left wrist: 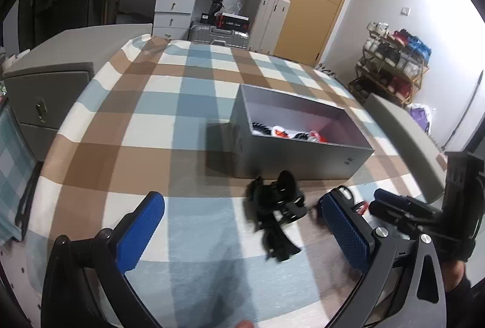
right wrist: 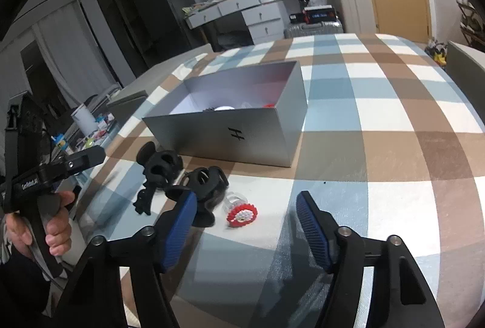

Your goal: Organize jewelry

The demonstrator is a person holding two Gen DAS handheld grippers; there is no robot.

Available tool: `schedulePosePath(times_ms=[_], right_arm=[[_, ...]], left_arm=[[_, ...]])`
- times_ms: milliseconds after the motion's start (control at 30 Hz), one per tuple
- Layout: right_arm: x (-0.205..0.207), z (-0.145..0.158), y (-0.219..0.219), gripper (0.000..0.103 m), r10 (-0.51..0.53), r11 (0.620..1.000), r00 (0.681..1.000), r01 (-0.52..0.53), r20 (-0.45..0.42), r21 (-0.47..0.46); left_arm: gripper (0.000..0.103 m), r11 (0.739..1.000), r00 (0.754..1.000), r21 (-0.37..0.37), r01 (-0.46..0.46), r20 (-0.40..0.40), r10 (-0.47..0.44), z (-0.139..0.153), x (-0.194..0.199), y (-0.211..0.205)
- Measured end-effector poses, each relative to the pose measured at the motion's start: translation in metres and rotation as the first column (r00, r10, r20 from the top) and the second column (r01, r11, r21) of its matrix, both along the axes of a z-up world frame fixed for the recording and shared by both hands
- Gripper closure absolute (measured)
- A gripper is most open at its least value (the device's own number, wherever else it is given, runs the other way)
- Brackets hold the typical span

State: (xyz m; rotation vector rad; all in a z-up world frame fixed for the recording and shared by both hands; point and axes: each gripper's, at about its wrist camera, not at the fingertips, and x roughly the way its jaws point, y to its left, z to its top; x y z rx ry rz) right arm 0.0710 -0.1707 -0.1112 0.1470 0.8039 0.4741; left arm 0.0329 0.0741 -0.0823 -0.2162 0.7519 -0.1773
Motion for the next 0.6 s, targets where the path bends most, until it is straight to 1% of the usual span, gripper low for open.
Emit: schedulePosePath(times_ms=[33, 67, 133, 200, 233, 300, 367, 400, 500, 567, 600], right_arm=[[0.001, -0.001, 0.0, 0.039, -0.003, 1.0, 1.0, 0.003, -0.013, -0.002], [0.003, -0.002, 0.001, 0.043, -0.003, 1.0, 1.0, 0.003, -0.023, 0.001], [0.004, -0.004, 0.003, 0.048, 0.006, 1.0, 0.999, -0.006, -0.041, 0.015], [0.004, -0.004, 0.006, 0.049, 0.011, 1.0, 0.999, -0.011, -0.04, 0.0], [0.004, -0.004, 0.007, 0.052, 0.013, 1.0, 0.999, -0.013, -0.041, -0.004], [0.005, -0.005, 0.009, 0.053, 0.017, 1.0, 0.999, -0.017, -0.046, -0.008], [0.007, -0.005, 0.01, 0.061, 0.013, 1.0, 0.998, -0.014, -0.055, -0.023], [0.007, -0.004, 0.01, 0.063, 0.015, 1.0, 0.998, -0.016, -0.056, -0.023], [0.008, -0.005, 0.011, 0.072, 0.021, 1.0, 0.998, -0.022, -0.061, -0.021], [0.008, -0.008, 0.012, 0.083, 0.019, 0.999, 0.997, -0.022, -0.072, -0.03], [0.009, -0.009, 0.012, 0.083, 0.016, 0.999, 0.997, -0.018, -0.076, -0.032]], left_arm=[[0.002, 1.0, 1.0, 0.014, -0.001, -0.011, 0.001, -0.002, -0.001, 0.0], [0.002, 1.0, 1.0, 0.018, 0.001, -0.018, -0.001, -0.003, -0.002, 0.0], [0.002, 1.0, 1.0, 0.03, -0.003, -0.03, 0.004, -0.005, -0.002, 0.001], [0.002, 0.999, 0.999, 0.038, -0.007, -0.036, 0.009, -0.007, -0.001, 0.003], [0.002, 0.999, 0.999, 0.04, -0.006, -0.038, 0.007, -0.007, -0.002, 0.004], [0.002, 0.999, 0.999, 0.04, 0.003, -0.038, -0.002, -0.008, -0.002, 0.005], [0.002, 0.999, 0.999, 0.039, 0.01, -0.032, -0.009, -0.007, -0.003, 0.003], [0.002, 0.999, 0.999, 0.042, 0.014, -0.031, -0.013, -0.007, -0.004, 0.003], [0.002, 0.998, 0.999, 0.063, 0.019, -0.037, -0.017, -0.007, -0.003, 0.0], [0.002, 0.997, 0.999, 0.069, 0.016, -0.043, -0.013, -0.008, -0.002, -0.001], [0.002, 0.998, 0.999, 0.064, 0.016, -0.042, -0.014, -0.008, -0.002, -0.001]])
